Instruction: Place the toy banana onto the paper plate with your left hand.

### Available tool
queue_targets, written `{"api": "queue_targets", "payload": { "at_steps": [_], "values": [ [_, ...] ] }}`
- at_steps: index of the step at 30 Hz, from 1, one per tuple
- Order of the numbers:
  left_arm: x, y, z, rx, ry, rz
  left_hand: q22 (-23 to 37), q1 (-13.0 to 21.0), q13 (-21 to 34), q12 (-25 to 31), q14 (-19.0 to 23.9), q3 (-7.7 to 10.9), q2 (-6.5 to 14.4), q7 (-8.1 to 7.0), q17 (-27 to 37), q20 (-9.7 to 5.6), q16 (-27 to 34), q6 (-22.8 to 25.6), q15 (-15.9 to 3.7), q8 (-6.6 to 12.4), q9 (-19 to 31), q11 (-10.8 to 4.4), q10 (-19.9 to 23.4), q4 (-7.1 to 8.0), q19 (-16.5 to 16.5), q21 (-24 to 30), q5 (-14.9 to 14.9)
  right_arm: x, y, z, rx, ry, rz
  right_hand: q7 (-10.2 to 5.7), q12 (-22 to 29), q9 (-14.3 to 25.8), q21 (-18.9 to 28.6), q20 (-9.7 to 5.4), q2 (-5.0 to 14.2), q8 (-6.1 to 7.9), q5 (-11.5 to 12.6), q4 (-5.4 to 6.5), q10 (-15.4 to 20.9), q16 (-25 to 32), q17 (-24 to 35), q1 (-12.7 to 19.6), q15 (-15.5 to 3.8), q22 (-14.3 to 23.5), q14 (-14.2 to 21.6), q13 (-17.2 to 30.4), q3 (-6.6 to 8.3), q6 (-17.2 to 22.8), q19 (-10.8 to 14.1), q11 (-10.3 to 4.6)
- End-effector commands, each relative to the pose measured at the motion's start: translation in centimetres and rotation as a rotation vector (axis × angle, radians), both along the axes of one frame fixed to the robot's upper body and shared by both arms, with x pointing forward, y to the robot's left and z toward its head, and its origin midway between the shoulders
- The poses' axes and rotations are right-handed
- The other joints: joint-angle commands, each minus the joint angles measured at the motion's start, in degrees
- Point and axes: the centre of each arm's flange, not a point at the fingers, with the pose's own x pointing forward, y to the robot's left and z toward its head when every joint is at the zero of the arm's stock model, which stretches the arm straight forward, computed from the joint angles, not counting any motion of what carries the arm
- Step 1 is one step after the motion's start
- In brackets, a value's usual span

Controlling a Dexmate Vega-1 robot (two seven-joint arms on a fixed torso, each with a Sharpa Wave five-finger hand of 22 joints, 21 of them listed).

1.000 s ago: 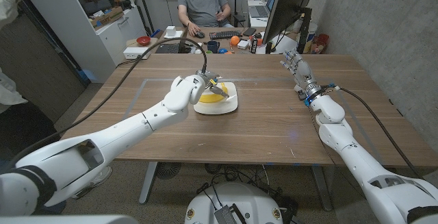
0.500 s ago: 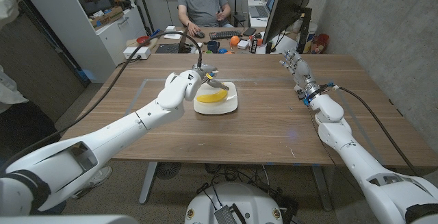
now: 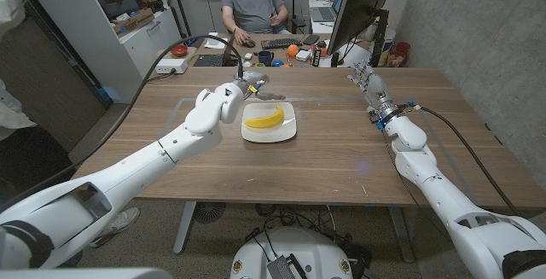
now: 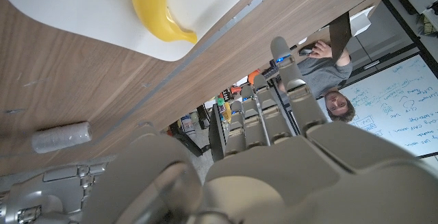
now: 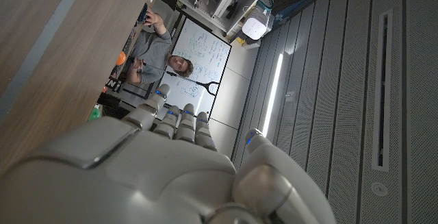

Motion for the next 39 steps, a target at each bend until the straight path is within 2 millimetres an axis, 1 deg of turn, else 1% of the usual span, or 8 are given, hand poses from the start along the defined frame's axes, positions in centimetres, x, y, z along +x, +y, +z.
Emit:
{"api": "queue_targets", "payload": {
  "at_steps": [1,10,12,19,23,26,32,39],
  "values": [
    [-1.4,1.4,0.9,-0.107,-0.102,-0.07,0.14,-0.48,0.04,0.08,-0.43,-0.22,0.59,-0.11,0.21,-0.01,0.08,-0.99,0.08,-0.26,0.0,0.31,-0.53,0.81,-0.5,-0.57,0.59,0.5,0.2,0.1,-0.002,0.011,-0.003,0.28,-0.17,0.33,-0.23,-0.28,-0.05,0.19,0.24,0.04,0.43,-0.05,0.05,0.28,0.1,0.21,0.26,0.27,-0.2,0.26,0.22,0.17],
    [-2.1,2.0,1.1,-0.16,-0.127,-0.09,0.13,-2.39,0.0,-0.28,-3.31,-1.52,0.65,0.46,0.16,0.01,-0.34,-4.15,1.64,-0.14,-0.11,1.56,-3.42,2.06,-1.01,-2.4,0.68,0.3,0.2,0.1,-0.001,0.005,-0.002,0.3,-0.18,0.33,-0.25,-0.3,-0.05,0.18,0.24,0.05,0.42,-0.07,0.05,0.27,0.04,0.21,0.22,0.27,-0.23,0.24,0.2,0.1],
    [-2.1,2.2,1.0,-0.182,-0.129,-0.103,0.12,-2.91,-0.01,-0.32,-4.04,-1.88,0.68,0.49,0.15,0.05,-0.36,-5.04,2.02,-0.15,-0.12,1.5,-4.27,2.4,-1.37,-3.01,0.74,0.3,0.2,0.1,-0.004,0.007,-0.005,0.28,-0.19,0.33,-0.25,-0.29,-0.05,0.17,0.24,0.05,0.41,-0.07,0.05,0.27,0.04,0.21,0.24,0.27,-0.24,0.22,0.2,0.07],
    [-2.6,2.8,1.0,-0.234,-0.152,-0.133,0.12,-5.77,-0.08,-0.51,-7.29,-3.35,1.69,0.39,0.15,0.12,-0.41,-8.31,3.56,-0.02,-0.11,2.89,-8.75,4.25,-3.14,-5.75,1.05,0.0,0.2,0.2,-0.009,0.001,-0.005,0.3,-0.19,0.33,-0.26,-0.29,-0.06,0.17,0.25,0.05,0.42,-0.09,0.05,0.26,0.05,0.21,0.19,0.28,-0.26,0.2,0.17,0.15],
    [-2.9,3.2,1.1,-0.279,-0.166,-0.146,0.14,-7.1,-0.1,-0.38,-8.44,-3.87,2.37,0.4,0.15,0.14,-0.39,-9.15,3.96,0.08,-0.13,3.1,-9.81,5.02,-3.91,-6.76,1.19,-0.2,0.2,0.1,-0.003,0.0,-0.002,0.33,-0.18,0.33,-0.26,-0.28,-0.06,0.16,0.25,0.05,0.44,-0.08,0.05,0.26,0.04,0.21,0.21,0.28,-0.27,0.19,0.18,0.18],
    [-3.3,3.4,0.9,-0.318,-0.221,-0.162,0.15,-7.59,-0.11,-0.3,-8.58,-4.01,2.66,0.5,0.16,0.14,-0.33,-9.35,4.14,0.1,-0.13,3.24,-9.94,5.3,-4.07,-7.01,1.25,-0.3,0.3,0.2,-0.004,0.0,-0.005,0.33,-0.19,0.33,-0.26,-0.29,-0.06,0.17,0.25,0.06,0.43,-0.09,0.06,0.26,0.03,0.21,0.19,0.28,-0.28,0.22,0.17,0.16],
    [-4.1,3.8,0.6,-0.34,-0.234,-0.185,0.2,-9.55,-0.15,0.14,-8.54,-4.66,3.68,0.3,0.15,0.15,0.01,-8.93,4.12,0.49,-0.16,3.57,-9.71,6.19,-4.69,-7.96,1.48,-0.7,0.5,0.0,-0.011,-0.004,-0.002,0.32,-0.19,0.33,-0.26,-0.31,-0.06,0.18,0.25,0.06,0.43,-0.08,0.06,0.25,0.04,0.21,0.22,0.28,-0.3,0.22,0.17,0.18],
    [-5.2,4.6,-0.4,-0.394,-0.281,-0.219,0.17,-11.09,-0.19,0.7,-8.21,-5.71,3.39,0.32,0.1,0.21,0.28,-8.12,4.08,0.81,-0.19,3.5,-8.61,6.35,-5.43,-8.97,1.58,-1.0,0.9,-0.3,-0.006,-0.006,-0.004,0.32,-0.19,0.33,-0.28,-0.33,-0.06,0.18,0.26,0.06,0.42,-0.11,0.06,0.24,0.08,0.21,0.14,0.28,-0.33,0.25,0.13,0.21]
  ]
}}
